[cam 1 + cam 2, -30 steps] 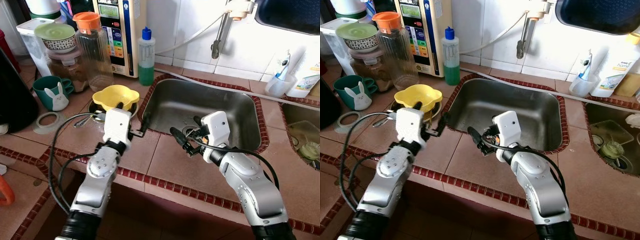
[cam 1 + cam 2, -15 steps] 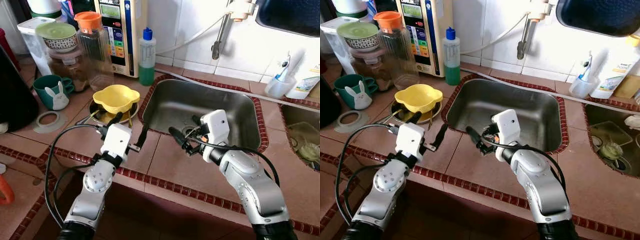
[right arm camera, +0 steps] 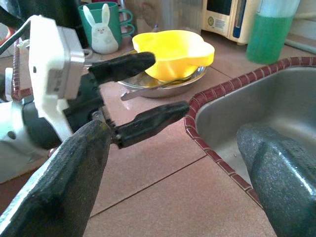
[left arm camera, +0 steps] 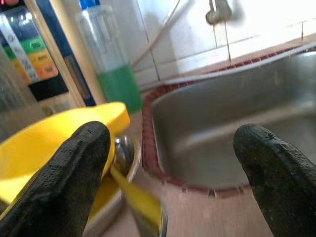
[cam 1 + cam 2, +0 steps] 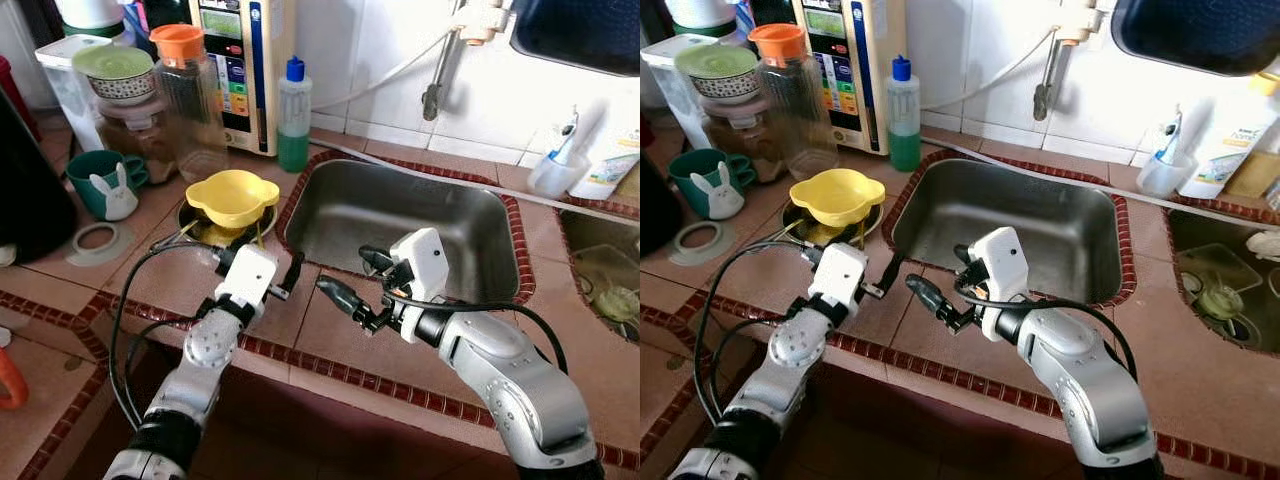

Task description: Kitchen organization

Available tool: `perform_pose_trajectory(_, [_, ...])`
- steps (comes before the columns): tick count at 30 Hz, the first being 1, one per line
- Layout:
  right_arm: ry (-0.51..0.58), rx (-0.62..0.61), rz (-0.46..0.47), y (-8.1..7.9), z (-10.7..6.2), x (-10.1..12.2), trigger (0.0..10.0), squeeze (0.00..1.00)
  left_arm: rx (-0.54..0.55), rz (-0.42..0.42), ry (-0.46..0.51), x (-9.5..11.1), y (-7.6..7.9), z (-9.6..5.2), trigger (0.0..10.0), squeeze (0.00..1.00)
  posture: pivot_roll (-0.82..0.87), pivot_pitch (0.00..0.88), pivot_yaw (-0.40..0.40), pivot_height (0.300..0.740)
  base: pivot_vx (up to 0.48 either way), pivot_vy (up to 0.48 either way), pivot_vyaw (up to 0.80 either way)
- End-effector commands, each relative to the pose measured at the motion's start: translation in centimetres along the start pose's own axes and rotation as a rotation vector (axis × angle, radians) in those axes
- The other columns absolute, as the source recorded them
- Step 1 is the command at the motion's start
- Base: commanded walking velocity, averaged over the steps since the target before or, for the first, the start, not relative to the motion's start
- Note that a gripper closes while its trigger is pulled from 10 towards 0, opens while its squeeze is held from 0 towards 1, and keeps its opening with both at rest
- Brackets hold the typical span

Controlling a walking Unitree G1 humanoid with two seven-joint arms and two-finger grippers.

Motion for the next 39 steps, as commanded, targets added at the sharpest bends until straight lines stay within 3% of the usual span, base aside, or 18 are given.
perform_pose_trajectory(1, [0.002,0.012,-0.012,-0.3,-0.2,0.3,10.0,0.0,-0.011,0.017,-0.013,-0.2,0.2,0.2,10.0,0.0,0.09,0.0,-0.041,0.74,0.0,0.0,0.0])
perform_pose_trajectory(16, [-0.013,0.025,-0.022,-0.6,-0.1,0.3,10.0,0.0,-0.095,0.043,-0.104,-1.8,0.3,1.2,10.0,0.0,0.09,0.0,-0.04,0.74,0.0,0.0,0.0])
perform_pose_trajectory(17, [-0.014,0.026,-0.024,-0.6,0.0,0.3,10.0,0.0,-0.103,0.044,-0.123,-2.2,0.3,1.2,8.4,0.0,0.09,0.0,-0.04,0.74,0.0,0.0,0.0])
perform_pose_trajectory(18, [-0.014,0.026,-0.024,-0.6,0.0,0.3,10.0,0.0,-0.105,0.042,-0.129,-2.3,0.3,1.2,6.0,0.0,0.09,0.0,-0.04,0.74,0.0,0.0,0.0])
perform_pose_trajectory(20, [-0.014,0.026,-0.024,-0.6,0.0,0.3,10.0,0.0,-0.107,0.043,-0.135,-2.5,0.2,1.2,6.0,0.0,0.09,0.0,-0.04,0.74,0.0,0.0,0.0])
perform_pose_trajectory(21, [-0.012,0.025,-0.024,-0.6,0.0,0.4,10.0,0.0,-0.106,0.045,-0.143,-2.6,0.1,1.3,3.8,0.0,0.09,0.0,-0.038,0.74,0.0,0.0,0.0])
perform_pose_trajectory(22, [-0.011,0.025,-0.024,-0.6,0.1,0.4,10.0,0.0,-0.105,0.044,-0.145,-2.6,0.0,1.4,3.8,0.0,0.09,0.0,-0.038,0.74,0.0,0.0,0.0])
perform_pose_trajectory(24, [-0.011,0.024,-0.025,-0.6,0.1,0.4,10.0,0.0,-0.106,0.046,-0.145,-2.6,0.0,1.4,1.4,0.0,0.09,0.0,-0.038,0.74,0.0,0.0,0.0])
perform_pose_trajectory(29, [-0.01,0.021,-0.026,-0.6,0.1,0.4,10.0,0.0,-0.116,0.048,-0.148,-2.7,0.1,1.5,1.8,0.0,0.09,0.0,-0.039,0.74,0.0,0.0,0.0])
perform_pose_trajectory(39, [-0.008,0.018,-0.028,-0.5,0.1,0.4,10.0,0.0,-0.126,0.044,-0.15,-2.7,0.4,1.6,0.9,0.0,0.09,0.0,-0.038,0.74,0.0,0.0,0.0])
Point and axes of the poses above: a point about 5 cm out from each wrist's last joint towards the gripper, its own z axis pointing out of the wrist towards the gripper, its own x axis along the axis of the wrist's last joint, y = z × x, the point moved 4 cm from there along z, pointing out of the wrist towards the gripper, and after that the axes turned 15 degrees about z, right-handed, at the moved point
